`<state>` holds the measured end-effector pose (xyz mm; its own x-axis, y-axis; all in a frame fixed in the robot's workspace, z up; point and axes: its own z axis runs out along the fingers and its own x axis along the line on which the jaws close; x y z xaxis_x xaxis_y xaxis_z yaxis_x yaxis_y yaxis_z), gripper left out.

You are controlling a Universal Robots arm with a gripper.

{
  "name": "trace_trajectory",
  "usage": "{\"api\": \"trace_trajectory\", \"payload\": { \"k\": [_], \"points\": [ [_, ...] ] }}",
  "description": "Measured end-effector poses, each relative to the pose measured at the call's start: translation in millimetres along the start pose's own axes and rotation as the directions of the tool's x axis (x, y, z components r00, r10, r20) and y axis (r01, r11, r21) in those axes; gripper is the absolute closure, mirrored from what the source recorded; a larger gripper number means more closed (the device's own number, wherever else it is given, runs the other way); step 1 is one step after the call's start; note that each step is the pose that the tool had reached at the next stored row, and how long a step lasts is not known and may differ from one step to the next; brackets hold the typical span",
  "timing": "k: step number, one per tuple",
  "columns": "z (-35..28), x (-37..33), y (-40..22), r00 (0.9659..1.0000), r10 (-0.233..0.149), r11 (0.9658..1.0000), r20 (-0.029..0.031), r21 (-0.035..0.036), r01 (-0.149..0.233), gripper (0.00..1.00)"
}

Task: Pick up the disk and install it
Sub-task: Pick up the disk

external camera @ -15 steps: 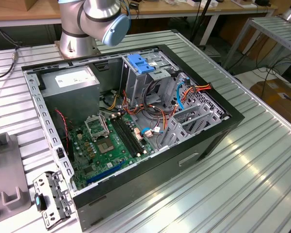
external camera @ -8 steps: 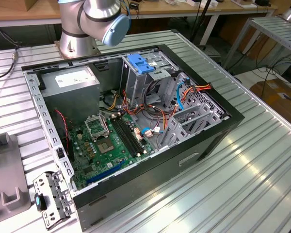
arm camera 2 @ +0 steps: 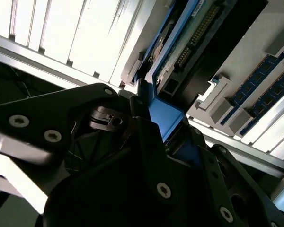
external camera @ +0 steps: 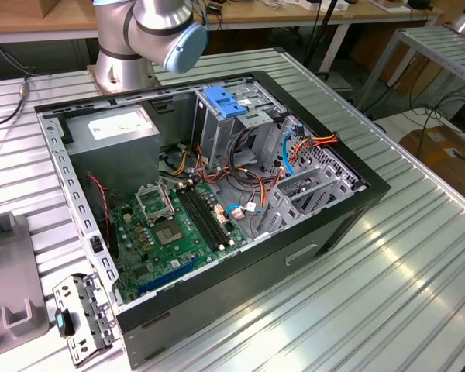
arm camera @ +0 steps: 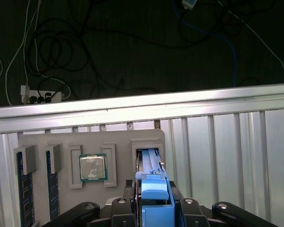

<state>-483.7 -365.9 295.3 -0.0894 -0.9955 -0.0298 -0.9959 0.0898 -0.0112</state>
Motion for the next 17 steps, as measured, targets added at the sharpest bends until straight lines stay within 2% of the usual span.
{"api": "trace_trajectory", "payload": {
  "k": [9,17],
  "points": [
    [-0.1,0.0,0.0,0.9999,-0.010,0.9999,0.0002,0.0000,0.010,0.63],
    [-4.4,-0.1,-0.1,0.9999,-0.010,0.9999,0.0001,-0.0003,0.010,0.63]
  ]
}}
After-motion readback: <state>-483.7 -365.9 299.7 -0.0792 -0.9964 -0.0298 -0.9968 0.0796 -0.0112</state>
